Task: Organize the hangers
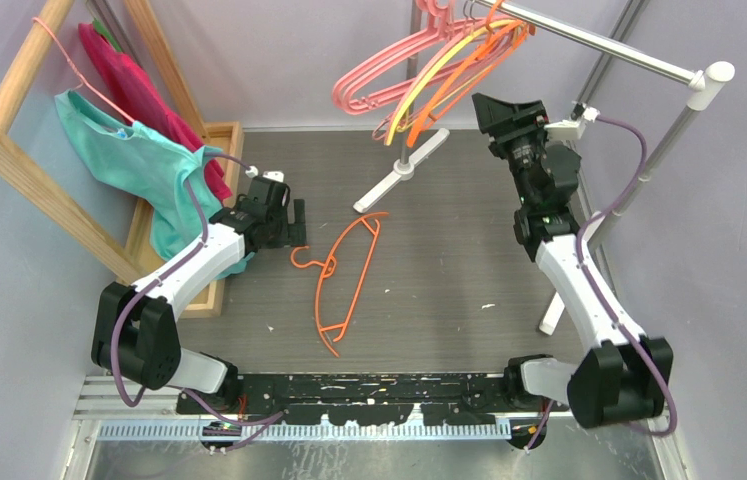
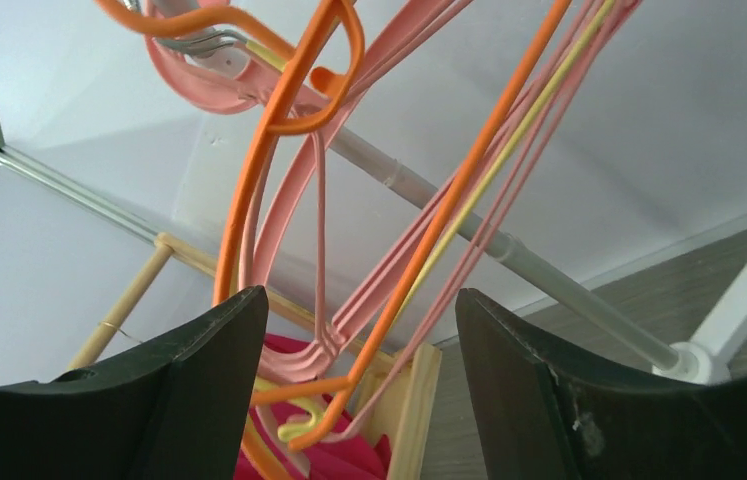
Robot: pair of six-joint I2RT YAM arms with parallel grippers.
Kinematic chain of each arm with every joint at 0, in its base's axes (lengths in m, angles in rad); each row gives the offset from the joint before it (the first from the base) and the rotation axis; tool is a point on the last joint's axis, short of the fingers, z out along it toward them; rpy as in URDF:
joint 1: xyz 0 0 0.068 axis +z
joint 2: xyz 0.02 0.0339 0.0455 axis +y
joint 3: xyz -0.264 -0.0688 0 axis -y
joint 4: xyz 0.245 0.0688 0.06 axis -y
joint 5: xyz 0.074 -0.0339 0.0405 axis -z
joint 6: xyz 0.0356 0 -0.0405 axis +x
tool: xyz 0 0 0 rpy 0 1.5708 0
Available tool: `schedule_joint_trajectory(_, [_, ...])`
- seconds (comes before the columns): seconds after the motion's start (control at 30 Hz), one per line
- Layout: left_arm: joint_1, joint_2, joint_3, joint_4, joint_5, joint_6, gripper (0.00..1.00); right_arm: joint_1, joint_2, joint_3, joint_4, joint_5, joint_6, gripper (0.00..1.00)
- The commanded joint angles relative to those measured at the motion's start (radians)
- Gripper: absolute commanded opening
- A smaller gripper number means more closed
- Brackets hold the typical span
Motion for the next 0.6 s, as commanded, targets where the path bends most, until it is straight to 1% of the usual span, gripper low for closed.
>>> schedule_joint_trajectory(0.0, [0.003, 0.008, 0.023, 0.041, 0.021, 0.006, 0.98, 0.017, -0.167, -0.08, -0.063, 0.033, -0.123, 0.75])
schedule_joint_trajectory(0.07, [0.005, 0.021, 0.029, 0.039, 0.023, 0.002, 0.98, 0.071, -0.208, -0.131, -0.123, 0.063, -0.194, 0.76])
schedule_joint_trajectory(0.13, [0.007, 0.034, 0.037, 0.033, 0.024, -0.002, 0.98, 0.177, -0.238, -0.18, -0.191, 0.157, -0.286, 0.76])
schedule_joint_trajectory(0.17, [0.009, 0.04, 0.039, 0.028, 0.025, -0.006, 0.98, 0.27, -0.247, -0.205, -0.22, 0.229, -0.333, 0.76])
schedule_joint_trajectory(0.23, [0.023, 0.046, 0.04, 0.026, 0.039, -0.017, 0.98, 0.409, -0.233, -0.248, -0.27, 0.353, -0.399, 0.76])
schedule_joint_trajectory(0.3, [0.052, 0.05, 0.036, 0.028, 0.077, -0.039, 0.98, 0.532, -0.198, -0.289, -0.302, 0.426, -0.421, 0.76])
schedule_joint_trajectory(0.43, [0.117, 0.059, 0.036, 0.045, 0.158, -0.075, 0.98, 0.728, -0.097, -0.331, -0.302, 0.515, -0.409, 0.75])
schedule_joint_trajectory(0.57, [0.165, 0.086, 0.073, 0.027, 0.186, -0.082, 0.98, 0.877, 0.06, -0.224, -0.32, 0.592, -0.476, 0.74])
